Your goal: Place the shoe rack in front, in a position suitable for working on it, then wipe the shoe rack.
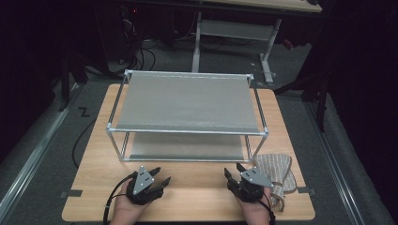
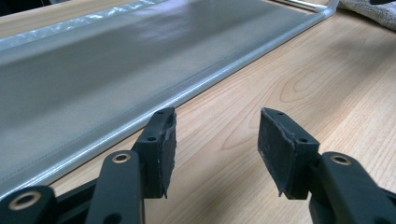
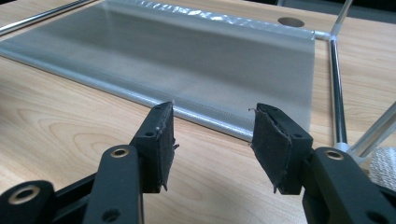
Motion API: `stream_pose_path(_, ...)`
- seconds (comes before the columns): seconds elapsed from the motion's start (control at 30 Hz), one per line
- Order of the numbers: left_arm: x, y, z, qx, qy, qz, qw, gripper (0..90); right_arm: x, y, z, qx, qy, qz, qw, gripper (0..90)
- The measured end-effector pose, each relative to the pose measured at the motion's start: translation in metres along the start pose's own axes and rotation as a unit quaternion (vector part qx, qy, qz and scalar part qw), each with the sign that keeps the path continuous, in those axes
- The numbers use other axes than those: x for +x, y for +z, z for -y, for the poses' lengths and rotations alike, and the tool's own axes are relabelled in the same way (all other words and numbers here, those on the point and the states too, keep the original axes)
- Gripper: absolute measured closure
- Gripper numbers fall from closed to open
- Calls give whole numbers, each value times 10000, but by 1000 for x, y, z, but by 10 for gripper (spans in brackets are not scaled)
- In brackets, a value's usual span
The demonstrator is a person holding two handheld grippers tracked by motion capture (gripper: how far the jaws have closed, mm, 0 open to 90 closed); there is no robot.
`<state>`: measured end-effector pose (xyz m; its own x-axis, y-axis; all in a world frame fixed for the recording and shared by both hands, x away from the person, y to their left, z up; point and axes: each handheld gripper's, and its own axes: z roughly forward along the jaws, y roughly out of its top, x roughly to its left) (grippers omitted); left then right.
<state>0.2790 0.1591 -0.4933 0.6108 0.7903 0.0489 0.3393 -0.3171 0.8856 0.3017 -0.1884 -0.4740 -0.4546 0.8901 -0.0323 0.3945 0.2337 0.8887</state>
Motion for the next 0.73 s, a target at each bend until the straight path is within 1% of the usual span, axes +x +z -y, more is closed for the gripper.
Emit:
stream_pose_path(0.1, 5, -3, 1, -45, -30, -26, 10000, 471, -1, 6, -4, -1, 33, -19, 10000, 478)
stream_pose_path(0.13, 5, -3, 1, -45, -30, -26, 10000, 470, -1, 6, -5, -20, 25, -32, 10000, 477)
stream_pose_path(0.17, 7, -5, 0, -103, -88, -60, 9999, 470, 0, 6, -5, -22, -18, -38, 10000, 475)
stream_pose_path(0.2, 7, -5, 0, -103, -88, -60, 9999, 471, 1, 6, -4, -33, -43, -41, 10000, 473)
stream_pose_path(0.23, 7, -5, -1, -140, -130, -51, 9998, 471, 1, 6, -4, -33, -43, -41, 10000, 473)
stream_pose_path(0.27, 7, -5, -1, -149, -145, -56, 9998, 470, 2, 4, -2, -16, -59, -45, 10000, 471)
stream_pose_path(0.37, 6, -4, -2, -190, -82, -52, 9998, 469, 1, 2, 0, -3, -59, -51, 10000, 468)
stream_pose_path(0.4, 5, -4, -2, -192, -81, -41, 9998, 469, 0, 1, 0, -13, -50, -38, 10000, 466)
stream_pose_path(0.43, 5, -4, -3, -187, -84, -37, 9998, 468, -2, 0, 0, -45, 12, -31, 10000, 465)
stream_pose_path(0.5, 5, -4, -3, -193, -91, -34, 9998, 468, -3, -1, 0, -46, 19, -20, 10000, 465)
stream_pose_path(0.57, 5, -6, -5, -215, -2, -65, 9997, 468, -4, -3, 1, -28, 12, -25, 10000, 464)
stream_pose_path(0.6, 5, -6, -5, -215, -2, -65, 9997, 468, -4, -4, 1, -38, 7, -35, 10000, 463)
stream_pose_path(0.63, 3, -8, -5, -262, 45, -109, 9996, 467, -4, -5, 1, -55, 4, -53, 10000, 461)
stream_pose_path(0.73, 3, -9, -5, -295, -14, -133, 9995, 468, -4, -7, 0, -109, 1, -50, 9999, 459)
